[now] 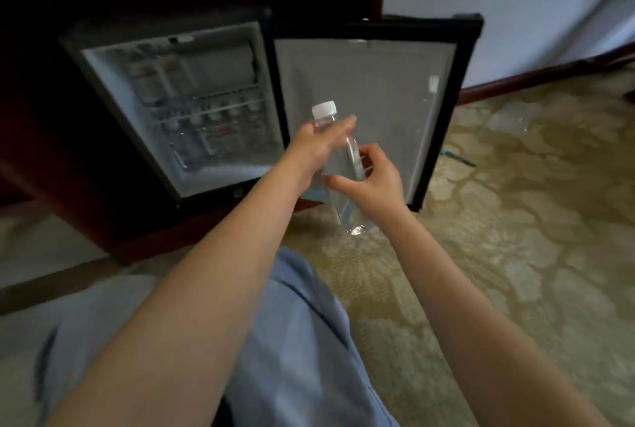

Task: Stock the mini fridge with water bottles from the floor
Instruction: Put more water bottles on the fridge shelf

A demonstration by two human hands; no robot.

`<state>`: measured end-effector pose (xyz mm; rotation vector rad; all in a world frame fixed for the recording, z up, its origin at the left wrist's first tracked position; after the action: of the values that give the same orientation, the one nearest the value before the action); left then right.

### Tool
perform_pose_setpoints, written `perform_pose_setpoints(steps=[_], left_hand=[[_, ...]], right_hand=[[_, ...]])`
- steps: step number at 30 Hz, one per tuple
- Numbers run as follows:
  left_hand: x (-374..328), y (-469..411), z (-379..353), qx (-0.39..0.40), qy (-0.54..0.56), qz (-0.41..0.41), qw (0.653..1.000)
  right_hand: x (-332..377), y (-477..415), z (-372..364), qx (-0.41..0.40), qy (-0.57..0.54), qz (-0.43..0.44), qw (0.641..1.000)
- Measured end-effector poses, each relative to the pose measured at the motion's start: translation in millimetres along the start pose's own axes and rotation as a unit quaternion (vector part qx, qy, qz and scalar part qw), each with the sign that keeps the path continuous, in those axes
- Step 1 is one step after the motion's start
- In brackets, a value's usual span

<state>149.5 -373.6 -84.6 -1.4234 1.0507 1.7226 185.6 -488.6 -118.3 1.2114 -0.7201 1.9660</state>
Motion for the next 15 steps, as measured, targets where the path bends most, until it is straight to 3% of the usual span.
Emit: perform_pose_setpoints(steps=[5,9,15], left_hand=[[-46.9,28.9,103.8,-0.117,-0.030,-0.090,0.989],[-69.8,60.9,184.1,-0.203,-0.051,-0.131,0.969],[-44.2,108.3,293.0,-0.299,-0.051,-0.107,0.947]], right_hand=[[83.2,-21.9,-69.4,0.089,-0.003,0.084,0.992],[137.8,-35.4,-137.4,0.166,0.014,0.102,0.981],[182.6,-22.0,-255.4,0.285,0.055,0.101,0.952]])
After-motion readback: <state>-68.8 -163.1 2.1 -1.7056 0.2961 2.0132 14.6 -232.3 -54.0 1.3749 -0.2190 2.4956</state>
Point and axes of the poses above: each hand's wrist, its own y-axis away from the middle knuckle, its own z-axis out of the back of the hand, x = y × z, the point moved 5 cm from there along -y, towards the middle knuckle, and after that the axes turned 7 degrees about x, right-handed, at the moved point
